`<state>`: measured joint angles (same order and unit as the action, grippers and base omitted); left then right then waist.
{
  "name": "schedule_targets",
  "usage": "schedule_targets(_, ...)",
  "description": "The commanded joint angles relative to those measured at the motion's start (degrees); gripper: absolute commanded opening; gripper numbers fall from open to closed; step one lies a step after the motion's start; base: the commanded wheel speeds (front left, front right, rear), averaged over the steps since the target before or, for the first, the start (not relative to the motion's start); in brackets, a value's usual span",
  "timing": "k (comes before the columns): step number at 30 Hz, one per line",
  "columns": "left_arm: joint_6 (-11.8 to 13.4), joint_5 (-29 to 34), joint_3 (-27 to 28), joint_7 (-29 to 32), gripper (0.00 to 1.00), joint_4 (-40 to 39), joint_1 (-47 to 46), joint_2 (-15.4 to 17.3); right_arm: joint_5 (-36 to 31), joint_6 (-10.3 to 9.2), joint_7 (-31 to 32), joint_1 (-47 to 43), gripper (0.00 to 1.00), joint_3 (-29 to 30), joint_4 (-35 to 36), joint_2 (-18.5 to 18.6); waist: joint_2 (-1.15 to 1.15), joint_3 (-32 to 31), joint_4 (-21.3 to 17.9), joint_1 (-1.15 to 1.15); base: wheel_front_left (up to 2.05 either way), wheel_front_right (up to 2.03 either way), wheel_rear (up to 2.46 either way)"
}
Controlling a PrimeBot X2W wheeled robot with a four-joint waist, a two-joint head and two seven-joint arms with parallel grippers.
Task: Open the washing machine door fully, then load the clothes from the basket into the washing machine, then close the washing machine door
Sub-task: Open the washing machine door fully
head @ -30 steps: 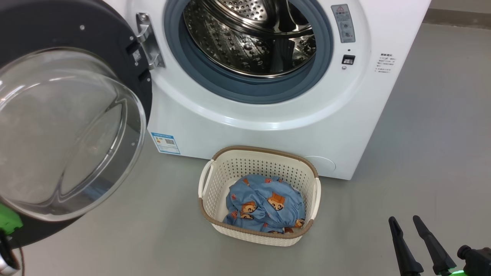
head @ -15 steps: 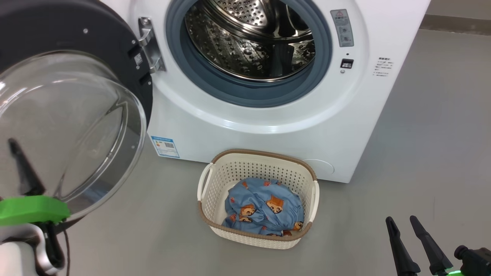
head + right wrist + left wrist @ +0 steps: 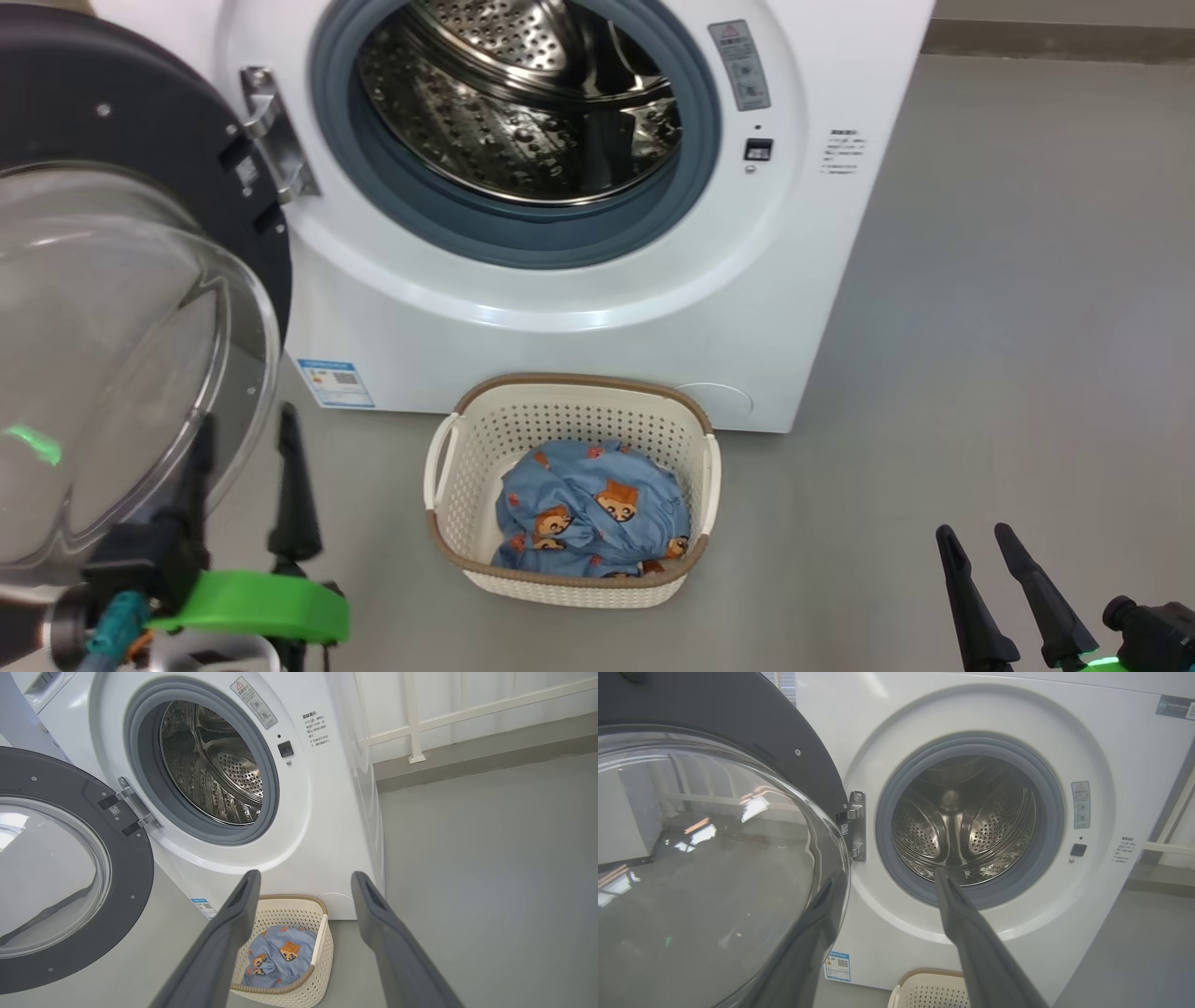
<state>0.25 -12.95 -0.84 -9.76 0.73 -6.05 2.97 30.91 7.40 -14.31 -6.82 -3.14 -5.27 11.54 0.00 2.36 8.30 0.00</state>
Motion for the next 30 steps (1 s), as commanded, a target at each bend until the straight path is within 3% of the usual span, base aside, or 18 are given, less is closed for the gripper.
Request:
schedule_targets(1, -0.3, -0.6, 1.2, -0.1, 1.00, -1.3, -0.4, 0.9, -0.4, 0.09, -0.7, 2.4, 1.00, -1.3, 1.4, 0.8, 0.00, 0.0, -1.5, 0.00, 0.00, 0.00, 0.00)
schedule_targets(9, -3.1, -3.4, -1.4, -3.0, 1.00, 1.2, 3.1, 0.7, -1.2, 0.09, -0.7, 2.7, 1.00, -1.3, 1.5, 0.7, 0.00, 0.0, -5.2, 0.00, 0.00, 0.00, 0.00)
schedule_targets(21, -5.5, -1.8, 1.7, -5.2, 1.00, 2.6, 10.3, 0.8, -3.6, 0.09, -0.7, 2.3, 1.00, -0.9, 1.9, 0.2, 0.00, -0.8, -10.1, 0.00, 0.00, 0.00, 0.00)
schedule_targets(30, -6.5, -2.4, 4.3, -5.2, 1.00, 0.6, 13.8, 0.0, -4.6, 0.09, -0.7, 1.3, 1.00, -0.3, 1.9, -0.3, 0.00, -1.9, -10.9, 0.00, 0.00, 0.00, 0.00)
